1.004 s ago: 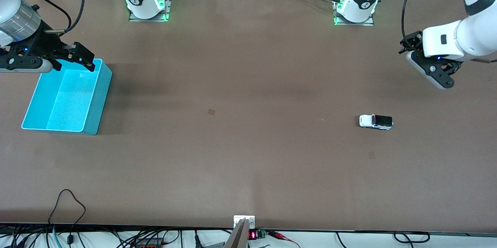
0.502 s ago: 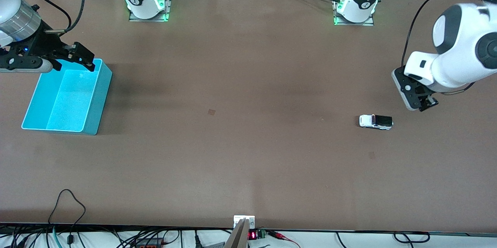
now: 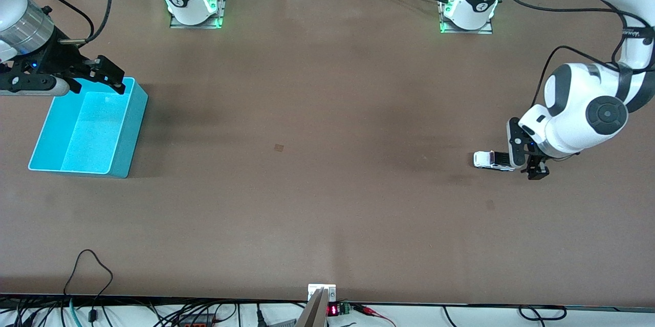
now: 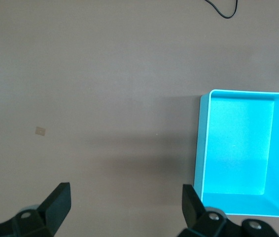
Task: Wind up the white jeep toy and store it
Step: 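Lower the left gripper down over the white toy jeep, then close the left gripper on the white toy jeep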
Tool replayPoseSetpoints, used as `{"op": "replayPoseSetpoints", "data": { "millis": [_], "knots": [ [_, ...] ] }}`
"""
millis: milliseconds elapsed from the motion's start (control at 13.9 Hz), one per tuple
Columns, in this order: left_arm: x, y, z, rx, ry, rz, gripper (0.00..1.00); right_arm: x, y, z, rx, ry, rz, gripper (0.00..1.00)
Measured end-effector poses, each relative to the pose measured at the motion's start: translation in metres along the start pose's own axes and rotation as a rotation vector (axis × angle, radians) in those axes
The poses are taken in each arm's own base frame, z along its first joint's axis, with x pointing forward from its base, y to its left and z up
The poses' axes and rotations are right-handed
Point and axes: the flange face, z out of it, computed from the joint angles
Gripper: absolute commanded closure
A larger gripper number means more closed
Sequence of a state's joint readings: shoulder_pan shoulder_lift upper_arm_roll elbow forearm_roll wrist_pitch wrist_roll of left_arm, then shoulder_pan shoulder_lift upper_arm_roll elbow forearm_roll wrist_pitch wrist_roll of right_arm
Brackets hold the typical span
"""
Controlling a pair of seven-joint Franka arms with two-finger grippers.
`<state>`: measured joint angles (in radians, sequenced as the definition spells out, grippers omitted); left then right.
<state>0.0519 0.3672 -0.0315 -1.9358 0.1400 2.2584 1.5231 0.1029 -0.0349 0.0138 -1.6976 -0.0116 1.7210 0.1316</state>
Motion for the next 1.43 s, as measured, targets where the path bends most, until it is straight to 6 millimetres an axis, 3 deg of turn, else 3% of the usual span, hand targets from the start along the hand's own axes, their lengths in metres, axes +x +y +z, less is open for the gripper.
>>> {"op": "replayPoseSetpoints", "data": {
  "millis": [430, 574, 645, 717, 860, 932, 1434],
  "knots": [
    [0.001, 0.022, 0.057, 0.051, 0.018, 0.035, 0.0, 0.0, 0.0, 0.0, 0.0, 0.0, 0.0, 0.0],
    [0.001, 0.025, 0.074, 0.056, 0.024, 0.037, 0.06, 0.0, 0.0, 0.0, 0.0, 0.0, 0.0, 0.0],
    [0.001, 0.026, 0.081, 0.059, 0.026, 0.038, 0.12, 0.0, 0.0, 0.0, 0.0, 0.0, 0.0, 0.0],
    [0.001, 0.027, 0.087, 0.059, 0.028, 0.04, 0.27, 0.0, 0.0, 0.0, 0.0, 0.0, 0.0, 0.0],
    [0.002, 0.03, 0.095, 0.051, 0.029, 0.058, 0.67, 0.0, -0.002, 0.0, 0.0, 0.0, -0.003, 0.0],
    [0.002, 0.031, 0.096, 0.05, 0.029, 0.073, 0.77, 0.0, -0.004, 0.0, 0.0, 0.0, -0.007, 0.0],
    [0.0, 0.03, 0.095, 0.056, 0.029, 0.074, 0.84, -0.001, -0.006, 0.0, 0.001, 0.0, -0.011, 0.0]
  ]
}}
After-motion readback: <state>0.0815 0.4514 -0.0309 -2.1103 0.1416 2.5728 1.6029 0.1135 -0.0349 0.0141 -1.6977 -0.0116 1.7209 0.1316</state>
